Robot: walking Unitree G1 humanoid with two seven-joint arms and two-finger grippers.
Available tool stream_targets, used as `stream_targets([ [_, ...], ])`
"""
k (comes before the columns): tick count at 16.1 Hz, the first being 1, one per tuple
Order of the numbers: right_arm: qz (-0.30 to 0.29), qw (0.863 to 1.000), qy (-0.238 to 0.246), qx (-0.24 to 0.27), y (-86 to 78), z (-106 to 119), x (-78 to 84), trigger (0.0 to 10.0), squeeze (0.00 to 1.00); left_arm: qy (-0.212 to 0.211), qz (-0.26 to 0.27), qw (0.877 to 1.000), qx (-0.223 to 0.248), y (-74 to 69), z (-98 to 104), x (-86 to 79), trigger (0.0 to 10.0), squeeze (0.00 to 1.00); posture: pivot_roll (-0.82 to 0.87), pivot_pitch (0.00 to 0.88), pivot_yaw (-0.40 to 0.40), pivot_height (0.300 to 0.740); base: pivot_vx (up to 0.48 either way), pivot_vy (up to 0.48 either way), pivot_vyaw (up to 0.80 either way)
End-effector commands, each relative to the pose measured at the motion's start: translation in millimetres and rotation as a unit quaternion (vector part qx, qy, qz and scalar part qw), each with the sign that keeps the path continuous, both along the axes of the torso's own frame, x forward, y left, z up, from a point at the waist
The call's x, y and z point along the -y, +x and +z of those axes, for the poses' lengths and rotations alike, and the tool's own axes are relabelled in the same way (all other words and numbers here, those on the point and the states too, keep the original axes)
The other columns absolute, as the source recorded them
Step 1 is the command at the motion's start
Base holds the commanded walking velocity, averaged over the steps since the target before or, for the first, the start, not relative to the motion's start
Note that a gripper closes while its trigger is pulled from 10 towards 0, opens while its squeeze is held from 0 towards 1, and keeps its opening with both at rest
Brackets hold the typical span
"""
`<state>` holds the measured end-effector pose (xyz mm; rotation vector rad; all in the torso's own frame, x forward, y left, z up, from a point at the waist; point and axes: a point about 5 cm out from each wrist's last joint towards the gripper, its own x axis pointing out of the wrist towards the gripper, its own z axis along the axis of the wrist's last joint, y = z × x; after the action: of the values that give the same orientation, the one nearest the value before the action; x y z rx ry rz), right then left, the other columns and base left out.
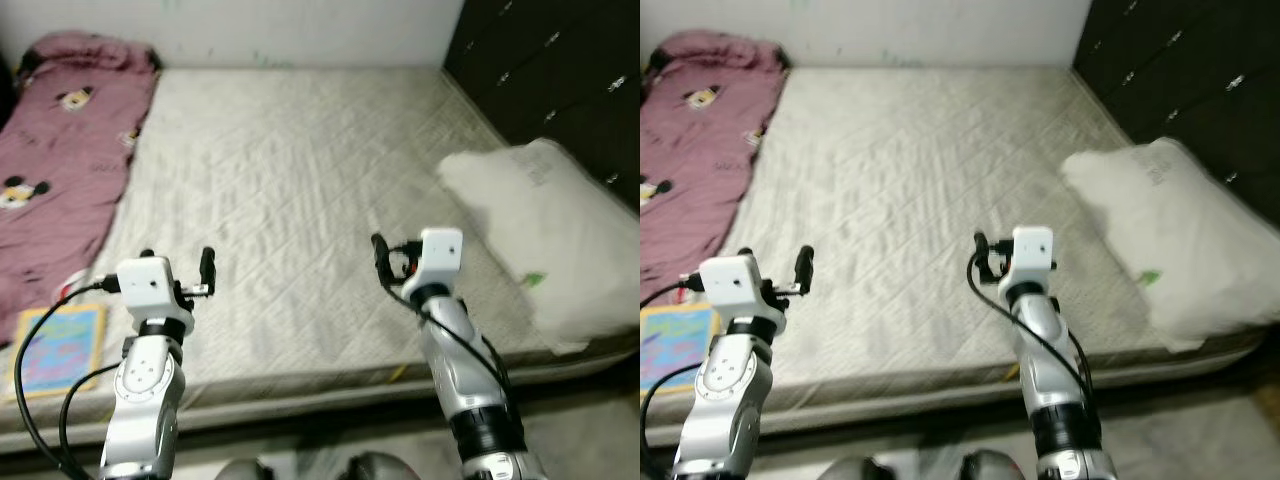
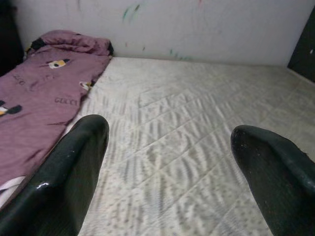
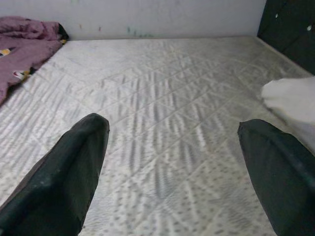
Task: Clean up the room
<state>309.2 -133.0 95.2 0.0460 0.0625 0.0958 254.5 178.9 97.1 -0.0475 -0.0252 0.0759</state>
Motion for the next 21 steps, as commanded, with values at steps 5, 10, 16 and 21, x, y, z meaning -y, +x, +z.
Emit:
stream_targets([
  [5, -0.014, 1.000, -0.005, -0.007, -1.8, -3.6, 9.4, 10.0, 0.00, -0.005, -0.011, 1.000, -0.005, 0.7, -2.0, 6.5, 10.0, 0.00, -0.05, 0.057, -0.015, 0.740, 0.000, 0.480, 0.00],
  [10, -0.012, 1.000, -0.005, -0.010, -1.5, -4.6, 9.0, 10.0, 0.00, -0.004, -0.012, 1.000, -0.005, 0.9, -2.3, 6.8, 10.0, 0.00, -0.05, 0.054, -0.015, 0.740, 0.000, 0.480, 0.00],
  [16, -0.011, 1.000, -0.007, -0.011, -1.6, -5.4, 8.8, 10.0, 0.00, -0.006, -0.011, 1.000, -0.007, 0.5, -3.2, 7.0, 10.0, 0.00, -0.05, 0.050, -0.018, 0.740, 0.000, 0.480, 0.00],
  [21, -0.010, 1.000, -0.008, -0.015, -0.4, -6.2, 8.5, 10.0, 0.00, -0.008, -0.005, 1.000, -0.008, 1.2, -2.9, 5.6, 10.0, 0.00, -0.05, 0.056, -0.020, 0.740, 0.000, 0.480, 0.00],
])
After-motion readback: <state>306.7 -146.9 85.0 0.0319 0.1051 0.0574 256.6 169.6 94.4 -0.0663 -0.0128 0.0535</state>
